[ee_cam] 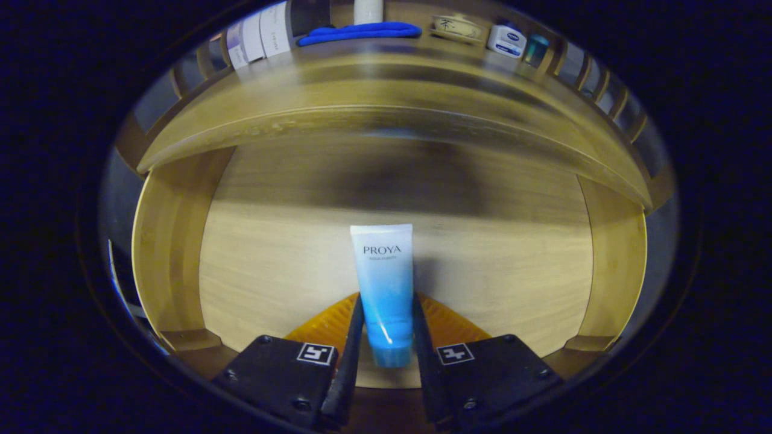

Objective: Pull open the drawer, take out the items inside it, and place them on the countertop above the cabinet.

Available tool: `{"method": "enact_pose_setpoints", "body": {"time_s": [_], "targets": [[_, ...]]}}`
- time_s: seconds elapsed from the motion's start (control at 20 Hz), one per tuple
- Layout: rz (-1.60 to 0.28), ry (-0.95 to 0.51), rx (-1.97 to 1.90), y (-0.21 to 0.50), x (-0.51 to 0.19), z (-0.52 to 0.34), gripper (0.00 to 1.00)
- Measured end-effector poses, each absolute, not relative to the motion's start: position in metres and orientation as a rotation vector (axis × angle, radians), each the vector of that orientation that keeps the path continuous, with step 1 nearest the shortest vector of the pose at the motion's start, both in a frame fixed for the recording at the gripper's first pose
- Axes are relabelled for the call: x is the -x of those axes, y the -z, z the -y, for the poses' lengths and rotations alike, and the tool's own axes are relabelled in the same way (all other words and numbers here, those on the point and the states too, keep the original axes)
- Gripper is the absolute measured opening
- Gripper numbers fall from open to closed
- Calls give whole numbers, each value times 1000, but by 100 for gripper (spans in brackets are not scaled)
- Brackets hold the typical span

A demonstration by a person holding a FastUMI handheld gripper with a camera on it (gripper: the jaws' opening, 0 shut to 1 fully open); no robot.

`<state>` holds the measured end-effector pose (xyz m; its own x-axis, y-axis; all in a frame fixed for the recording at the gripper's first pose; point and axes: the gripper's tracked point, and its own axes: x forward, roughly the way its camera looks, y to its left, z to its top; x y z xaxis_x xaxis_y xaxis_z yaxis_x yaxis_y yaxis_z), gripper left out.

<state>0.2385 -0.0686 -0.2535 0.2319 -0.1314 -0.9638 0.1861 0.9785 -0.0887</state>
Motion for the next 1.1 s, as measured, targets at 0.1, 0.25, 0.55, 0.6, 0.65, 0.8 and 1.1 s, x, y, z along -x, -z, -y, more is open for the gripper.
{"method": "enact_pose_setpoints", "body": {"time_s": [0.1,0.25,0.55,0.6,0.65,0.8,1.1], "targets": [[-1291,237,-44,248,-240,73,46],[-1250,230,-19,232,-238,71,43],[-1176,164,-60,185,-230,59,43],[-1166,159,-58,178,-228,58,43],[-1157,149,-55,169,-225,58,43],[-1123,116,-77,154,-222,57,43],[-1056,138,-113,125,-228,70,43]]}}
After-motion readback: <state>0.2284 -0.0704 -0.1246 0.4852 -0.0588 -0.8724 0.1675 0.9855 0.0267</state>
